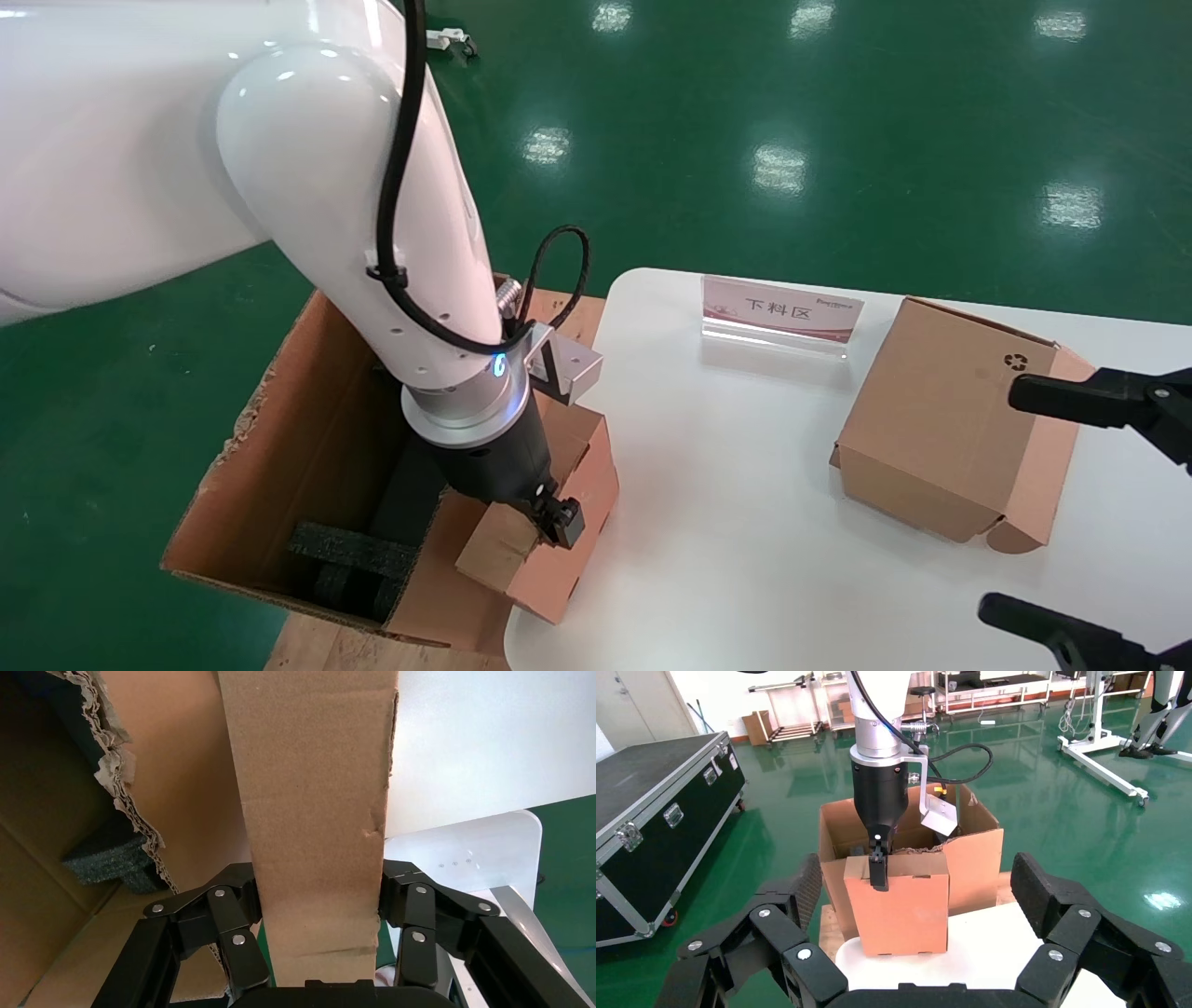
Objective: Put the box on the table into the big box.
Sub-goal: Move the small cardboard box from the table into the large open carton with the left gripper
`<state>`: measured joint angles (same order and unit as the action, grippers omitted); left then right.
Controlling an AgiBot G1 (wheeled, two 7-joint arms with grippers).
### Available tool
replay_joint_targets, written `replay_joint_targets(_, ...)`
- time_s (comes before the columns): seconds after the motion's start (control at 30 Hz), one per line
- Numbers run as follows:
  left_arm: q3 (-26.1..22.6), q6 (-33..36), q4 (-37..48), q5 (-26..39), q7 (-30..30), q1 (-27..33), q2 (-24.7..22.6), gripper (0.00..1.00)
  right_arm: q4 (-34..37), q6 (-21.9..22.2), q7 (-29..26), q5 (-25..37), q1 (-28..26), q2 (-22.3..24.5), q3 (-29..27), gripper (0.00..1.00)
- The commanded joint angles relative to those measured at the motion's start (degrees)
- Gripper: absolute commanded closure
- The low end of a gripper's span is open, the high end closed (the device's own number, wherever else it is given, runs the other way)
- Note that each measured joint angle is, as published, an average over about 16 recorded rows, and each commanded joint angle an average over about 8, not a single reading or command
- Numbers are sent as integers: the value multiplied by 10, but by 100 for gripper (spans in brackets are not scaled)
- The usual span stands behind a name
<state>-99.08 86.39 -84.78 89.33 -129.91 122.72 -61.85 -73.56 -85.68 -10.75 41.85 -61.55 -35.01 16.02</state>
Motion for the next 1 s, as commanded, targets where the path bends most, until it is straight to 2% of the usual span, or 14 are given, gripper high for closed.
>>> replay_joint_targets(0.03,0,0,0,0,0,0,0,100,0,0,0,0,0,0,0,57)
replay_joint_targets(0.17,0,0,0,0,0,0,0,100,0,0,0,0,0,0,0,7)
replay_joint_targets(0.2,0,0,0,0,0,0,0,100,0,0,0,0,0,0,0,0)
replay_joint_targets(0.6,7,-5,6,6,0,7,4,100,0,0,0,0,0,0,0,0)
replay_joint_targets(1.0,61,-33,29,43,19,48,42,100,0,0,0,0,0,0,0,0)
